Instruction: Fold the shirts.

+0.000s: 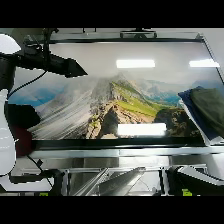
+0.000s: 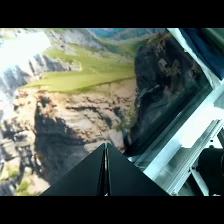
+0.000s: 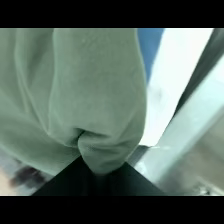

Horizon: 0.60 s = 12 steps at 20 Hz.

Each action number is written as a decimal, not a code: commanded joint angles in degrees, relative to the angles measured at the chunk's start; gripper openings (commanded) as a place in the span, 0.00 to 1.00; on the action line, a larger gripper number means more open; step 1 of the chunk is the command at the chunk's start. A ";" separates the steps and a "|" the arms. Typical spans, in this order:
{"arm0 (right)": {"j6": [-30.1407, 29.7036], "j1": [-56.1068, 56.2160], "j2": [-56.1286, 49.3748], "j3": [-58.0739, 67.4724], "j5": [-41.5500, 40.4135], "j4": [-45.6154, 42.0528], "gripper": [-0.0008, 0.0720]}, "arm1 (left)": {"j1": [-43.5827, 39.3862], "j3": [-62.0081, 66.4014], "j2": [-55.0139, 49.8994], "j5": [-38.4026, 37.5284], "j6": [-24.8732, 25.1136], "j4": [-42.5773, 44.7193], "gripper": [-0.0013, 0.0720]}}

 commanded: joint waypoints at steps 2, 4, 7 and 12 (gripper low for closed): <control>-1.22 -0.61 -0.11 -1.05 -1.70 -2.95 0.98 | -0.04 -0.02 -0.02 -0.17 0.09 0.07 0.04; -1.01 -0.61 0.02 -0.63 0.50 -2.91 0.98 | -0.04 0.00 -0.02 -0.15 0.09 0.07 0.04; 1.27 -0.07 0.44 -0.13 4.48 4.85 0.64 | -0.02 0.00 -0.02 0.13 0.09 0.02 0.04; -1.70 9.97 5.44 -0.20 1.49 26.10 0.04 | -0.02 0.04 1.60 0.15 -0.96 -0.37 0.04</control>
